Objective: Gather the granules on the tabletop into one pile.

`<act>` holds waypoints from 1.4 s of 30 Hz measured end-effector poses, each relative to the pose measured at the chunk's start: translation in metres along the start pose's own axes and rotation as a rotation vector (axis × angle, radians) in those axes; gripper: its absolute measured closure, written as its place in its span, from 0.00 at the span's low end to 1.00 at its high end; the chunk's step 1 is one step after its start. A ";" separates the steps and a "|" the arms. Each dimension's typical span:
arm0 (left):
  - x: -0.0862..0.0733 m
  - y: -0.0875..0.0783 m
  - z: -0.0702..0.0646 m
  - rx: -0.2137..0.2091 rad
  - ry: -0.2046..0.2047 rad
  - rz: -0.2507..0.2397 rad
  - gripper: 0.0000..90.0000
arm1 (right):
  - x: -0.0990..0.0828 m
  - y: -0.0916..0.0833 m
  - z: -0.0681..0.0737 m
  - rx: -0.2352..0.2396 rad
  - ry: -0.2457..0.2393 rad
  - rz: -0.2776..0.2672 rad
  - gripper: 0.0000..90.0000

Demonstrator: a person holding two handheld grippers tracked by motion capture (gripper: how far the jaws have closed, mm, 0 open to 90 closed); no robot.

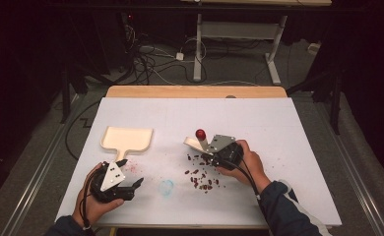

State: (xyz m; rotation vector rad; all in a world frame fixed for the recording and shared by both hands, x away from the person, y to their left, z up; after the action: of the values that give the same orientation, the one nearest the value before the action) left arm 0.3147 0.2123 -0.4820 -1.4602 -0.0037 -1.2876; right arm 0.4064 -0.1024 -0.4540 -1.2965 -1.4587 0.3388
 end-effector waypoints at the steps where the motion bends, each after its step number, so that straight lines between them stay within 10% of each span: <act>1: 0.000 0.000 0.000 0.000 0.002 0.003 0.23 | 0.000 -0.003 0.000 -0.007 0.000 0.000 0.75; 10: 0.001 0.001 0.000 -0.005 0.003 0.005 0.23 | 0.003 -0.029 -0.010 -0.058 0.048 -0.081 0.75; 22: 0.001 -0.003 0.002 0.015 -0.011 -0.009 0.23 | 0.001 -0.078 0.039 0.264 0.022 -0.195 0.75; 25: 0.001 -0.004 0.003 0.012 -0.020 -0.017 0.23 | -0.002 -0.071 0.064 0.390 0.011 -0.164 0.75; 31: -0.001 -0.005 0.008 0.000 -0.052 -0.031 0.23 | -0.005 -0.050 0.081 0.460 -0.008 -0.095 0.75; 42: 0.001 -0.003 0.006 -0.006 -0.024 -0.028 0.23 | -0.010 -0.027 0.045 0.414 0.103 -0.078 0.75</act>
State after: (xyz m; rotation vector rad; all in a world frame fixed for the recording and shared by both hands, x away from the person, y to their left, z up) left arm 0.3170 0.2170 -0.4783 -1.4853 -0.0365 -1.2939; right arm 0.3528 -0.1013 -0.4546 -0.9087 -1.2667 0.4859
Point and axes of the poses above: each handheld gripper's, and its own axes: y roughly forward along the jaws, x roughly out of its top, z roughly to its left, the point moved 4 cm from there along y, roughly forward along the jaws, and after that the axes turned 8 degrees about z, right-handed, at the moved point
